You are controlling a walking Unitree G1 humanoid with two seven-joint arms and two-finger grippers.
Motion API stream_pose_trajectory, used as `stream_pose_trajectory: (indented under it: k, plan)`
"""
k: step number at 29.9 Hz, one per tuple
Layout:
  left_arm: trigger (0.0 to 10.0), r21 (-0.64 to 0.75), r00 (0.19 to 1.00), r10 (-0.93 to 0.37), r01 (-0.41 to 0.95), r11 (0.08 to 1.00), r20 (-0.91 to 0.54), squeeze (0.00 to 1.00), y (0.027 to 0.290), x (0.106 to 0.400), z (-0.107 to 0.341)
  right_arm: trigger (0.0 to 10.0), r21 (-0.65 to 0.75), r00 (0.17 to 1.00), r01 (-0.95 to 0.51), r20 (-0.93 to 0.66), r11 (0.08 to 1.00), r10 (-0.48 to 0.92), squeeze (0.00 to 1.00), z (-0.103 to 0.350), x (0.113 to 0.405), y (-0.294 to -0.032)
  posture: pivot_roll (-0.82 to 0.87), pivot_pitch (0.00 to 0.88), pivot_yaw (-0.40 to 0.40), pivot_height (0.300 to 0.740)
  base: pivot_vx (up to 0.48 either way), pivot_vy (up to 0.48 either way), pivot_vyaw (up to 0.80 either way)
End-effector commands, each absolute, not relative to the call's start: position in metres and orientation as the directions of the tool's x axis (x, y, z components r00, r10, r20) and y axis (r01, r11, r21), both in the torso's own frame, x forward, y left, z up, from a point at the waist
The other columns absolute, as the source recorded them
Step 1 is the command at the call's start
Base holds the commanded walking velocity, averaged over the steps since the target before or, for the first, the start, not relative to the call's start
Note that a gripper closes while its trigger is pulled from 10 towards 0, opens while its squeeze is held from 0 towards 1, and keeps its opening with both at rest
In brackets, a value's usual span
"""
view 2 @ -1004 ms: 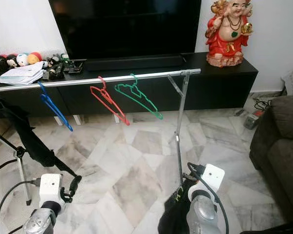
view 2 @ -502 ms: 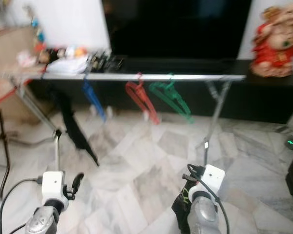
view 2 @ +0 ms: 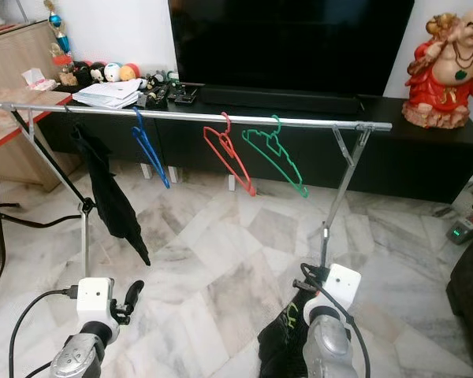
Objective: Hang hanger
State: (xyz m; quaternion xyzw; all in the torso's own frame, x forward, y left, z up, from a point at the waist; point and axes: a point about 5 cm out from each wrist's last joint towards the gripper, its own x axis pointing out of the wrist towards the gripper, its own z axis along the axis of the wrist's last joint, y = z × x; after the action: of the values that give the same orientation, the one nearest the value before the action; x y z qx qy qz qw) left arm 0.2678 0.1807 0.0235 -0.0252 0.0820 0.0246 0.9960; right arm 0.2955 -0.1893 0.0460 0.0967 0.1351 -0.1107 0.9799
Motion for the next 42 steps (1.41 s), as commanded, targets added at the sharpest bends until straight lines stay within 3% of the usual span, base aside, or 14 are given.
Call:
stream_pose_trajectory:
  k: [1, 12, 18, 25, 42]
  plan:
    - [10.0, -0.043, 0.984, 0.052, -0.06, 0.997, -0.17, 0.0, 0.18, 0.267, 0.022, 10.0, 0.156, 0.95, 0.224, -0.253, 0.962, -0.18, 0.0, 0.056, 0.304, -0.19, -0.02, 0.04, 0.003, 0.74, 0.0, 0.0, 0.0]
    - [10.0, -0.034, 0.986, 0.066, -0.072, 0.997, -0.156, 0.0, 0.187, 0.265, 0.025, 10.0, 0.149, 0.958, 0.144, -0.268, 0.978, -0.1, 0.0, 0.05, 0.302, -0.179, -0.02, 0.048, 0.02, 0.74, 0.0, 0.0, 0.0]
    - [10.0, -0.029, 0.988, 0.029, -0.033, 0.999, -0.152, 0.0, 0.179, 0.266, 0.026, 10.0, 0.131, 0.956, 0.1, -0.288, 0.986, -0.058, 0.0, 0.043, 0.296, -0.177, -0.02, 0.051, 0.029, 0.74, 0.257, 0.0, 0.0]
    - [10.0, -0.023, 0.988, 0.031, -0.035, 0.999, -0.148, 0.0, 0.183, 0.267, 0.028, 10.0, 0.133, 0.955, 0.03, -0.295, 0.991, 0.011, 0.0, 0.037, 0.292, -0.168, -0.01, 0.049, 0.031, 0.74, 0.278, 0.0, 0.8]
    - [10.0, -0.023, 0.99, 0.021, -0.024, 0.999, -0.139, 0.0, 0.182, 0.268, 0.03, 10.0, 0.124, 0.918, -0.051, -0.384, 0.991, 0.096, 0.0, 0.013, 0.281, -0.16, -0.01, 0.025, 0.037, 0.74, 0.289, 0.0, 0.0]
